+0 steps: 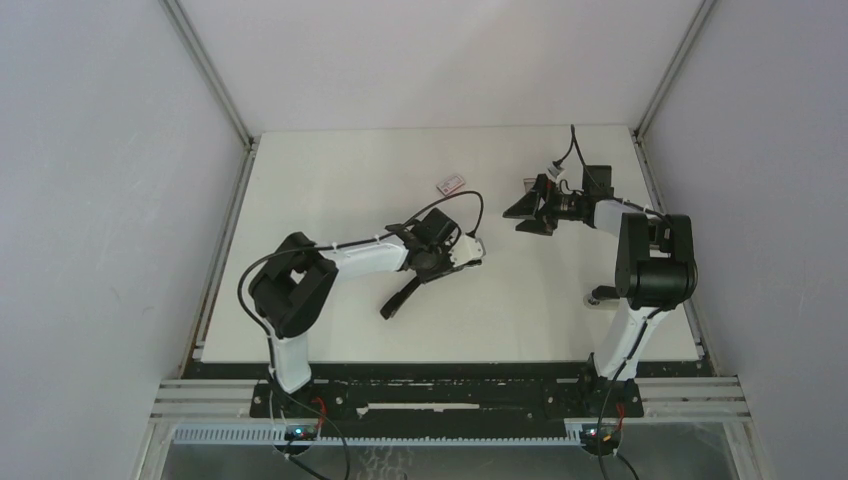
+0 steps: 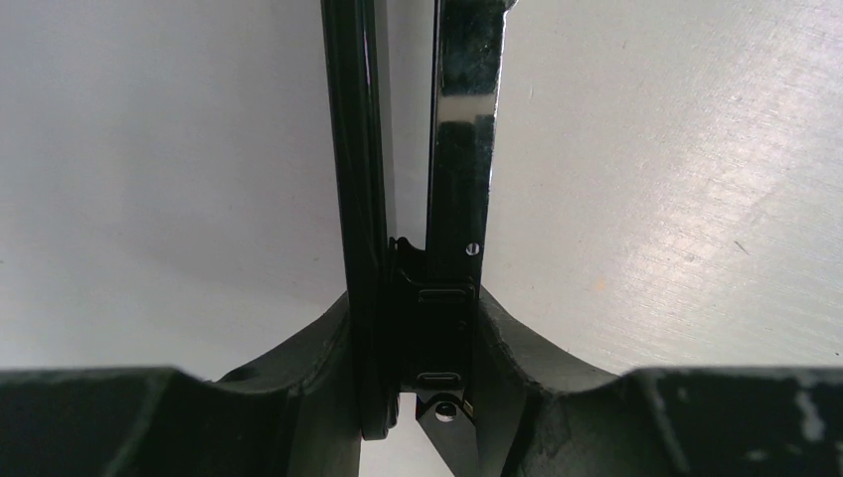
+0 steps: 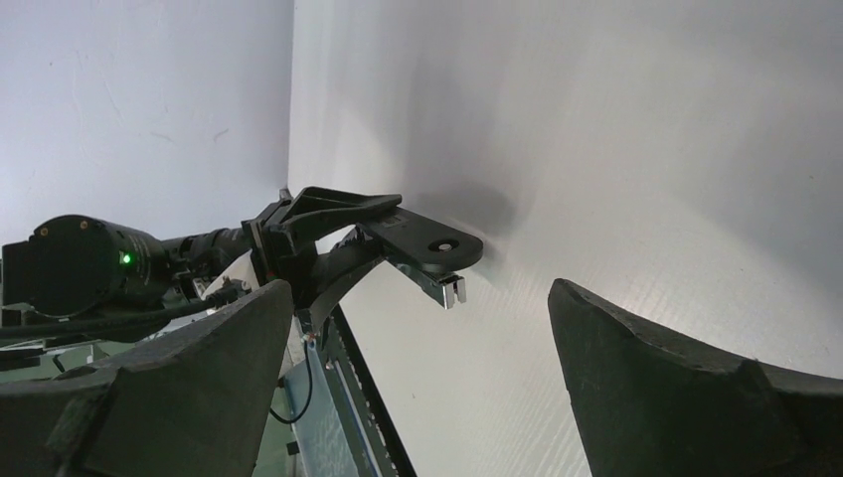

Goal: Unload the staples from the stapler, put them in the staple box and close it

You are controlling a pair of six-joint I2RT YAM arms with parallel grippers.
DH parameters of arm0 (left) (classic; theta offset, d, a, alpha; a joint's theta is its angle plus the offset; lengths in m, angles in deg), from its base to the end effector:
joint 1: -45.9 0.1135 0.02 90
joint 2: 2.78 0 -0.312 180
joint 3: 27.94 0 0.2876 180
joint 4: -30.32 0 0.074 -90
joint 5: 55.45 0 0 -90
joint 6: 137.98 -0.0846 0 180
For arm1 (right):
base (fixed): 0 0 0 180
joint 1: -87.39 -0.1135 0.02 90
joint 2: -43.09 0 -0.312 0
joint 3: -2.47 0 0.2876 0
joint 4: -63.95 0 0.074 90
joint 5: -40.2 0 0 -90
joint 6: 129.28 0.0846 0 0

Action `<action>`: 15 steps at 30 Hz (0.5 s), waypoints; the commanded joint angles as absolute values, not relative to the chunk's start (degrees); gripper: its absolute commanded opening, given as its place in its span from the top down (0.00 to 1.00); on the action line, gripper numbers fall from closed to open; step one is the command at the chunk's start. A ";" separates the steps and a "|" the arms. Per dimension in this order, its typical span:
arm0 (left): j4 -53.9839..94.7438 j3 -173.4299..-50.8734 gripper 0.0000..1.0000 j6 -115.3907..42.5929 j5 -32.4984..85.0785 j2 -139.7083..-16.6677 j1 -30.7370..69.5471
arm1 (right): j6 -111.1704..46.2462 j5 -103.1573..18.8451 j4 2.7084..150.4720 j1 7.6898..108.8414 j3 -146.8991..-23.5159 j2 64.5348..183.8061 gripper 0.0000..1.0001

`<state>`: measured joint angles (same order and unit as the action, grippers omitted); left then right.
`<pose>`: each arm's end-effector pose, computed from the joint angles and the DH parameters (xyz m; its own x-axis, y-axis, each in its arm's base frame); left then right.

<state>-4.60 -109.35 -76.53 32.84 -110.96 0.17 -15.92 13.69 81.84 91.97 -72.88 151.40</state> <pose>0.3118 -0.3235 0.1408 -0.1930 0.8824 -0.4291 0.9311 0.3027 0.2036 0.4346 0.0411 0.1666 -0.9188 0.2512 -0.3044 -0.1778 0.4253 0.8874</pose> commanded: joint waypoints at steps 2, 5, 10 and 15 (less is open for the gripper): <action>-0.78 -105.64 1.00 -77.39 37.08 -108.77 -1.78 | -15.19 14.28 81.14 92.79 -73.73 149.26 0.00; 0.55 -104.57 1.00 -77.96 38.95 -108.22 -2.77 | -14.98 14.36 81.09 92.95 -73.71 149.26 0.00; 2.82 -103.17 1.00 -78.41 42.50 -107.52 -4.06 | -14.93 14.36 81.14 93.10 -73.73 149.26 0.00; 5.62 -101.24 1.00 -79.60 47.83 -107.11 -6.14 | -14.80 14.47 81.09 93.36 -73.73 149.26 0.00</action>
<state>2.44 -104.06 -78.02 43.09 -108.69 -4.60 -15.66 13.69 81.86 92.96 -72.88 151.40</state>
